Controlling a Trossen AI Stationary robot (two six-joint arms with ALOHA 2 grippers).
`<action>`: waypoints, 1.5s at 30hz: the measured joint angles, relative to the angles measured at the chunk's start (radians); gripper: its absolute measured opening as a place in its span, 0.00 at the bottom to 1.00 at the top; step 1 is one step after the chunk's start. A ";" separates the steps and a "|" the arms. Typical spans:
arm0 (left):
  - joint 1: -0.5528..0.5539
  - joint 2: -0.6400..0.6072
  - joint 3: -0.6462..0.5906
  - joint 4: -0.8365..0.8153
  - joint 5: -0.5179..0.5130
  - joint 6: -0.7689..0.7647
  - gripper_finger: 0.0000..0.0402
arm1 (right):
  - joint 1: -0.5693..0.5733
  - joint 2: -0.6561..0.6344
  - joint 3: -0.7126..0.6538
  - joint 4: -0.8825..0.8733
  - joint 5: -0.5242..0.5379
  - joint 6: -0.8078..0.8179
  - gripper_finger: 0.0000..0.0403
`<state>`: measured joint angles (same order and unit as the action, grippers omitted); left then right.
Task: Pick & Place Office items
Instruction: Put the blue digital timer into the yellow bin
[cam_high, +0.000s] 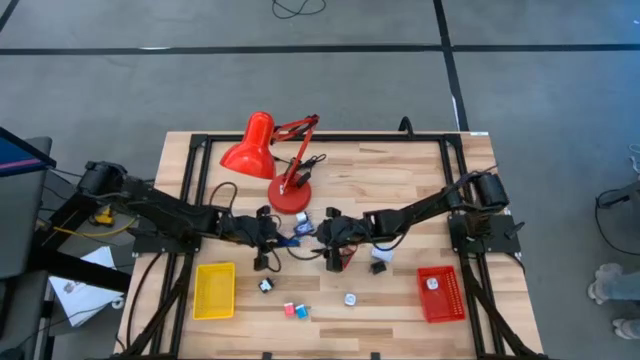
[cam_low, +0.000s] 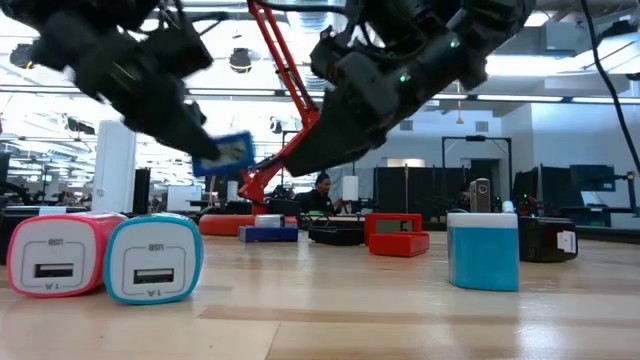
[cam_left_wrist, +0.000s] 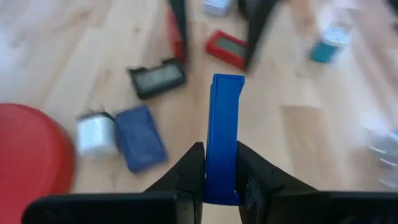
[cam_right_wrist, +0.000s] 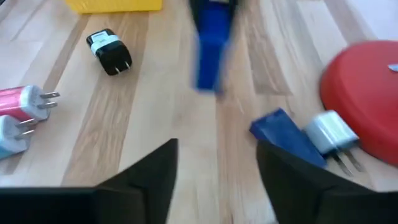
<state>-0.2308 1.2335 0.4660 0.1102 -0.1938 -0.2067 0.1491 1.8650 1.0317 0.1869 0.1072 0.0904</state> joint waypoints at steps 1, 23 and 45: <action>-0.013 -0.037 0.000 -0.057 0.010 -0.025 0.13 | -0.002 -0.018 -0.001 -0.028 0.002 0.012 0.57; -0.611 -0.361 0.000 -0.627 -0.180 -0.703 0.13 | -0.089 -0.147 -0.130 -0.041 0.006 0.165 0.71; -0.986 -0.219 0.073 -0.963 -0.272 -1.261 0.13 | -0.113 -0.147 -0.130 -0.006 0.007 0.199 0.71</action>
<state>-1.2164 1.0150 0.5389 -0.8526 -0.4659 -1.4675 0.0360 1.7176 0.9020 0.1807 0.1139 0.2899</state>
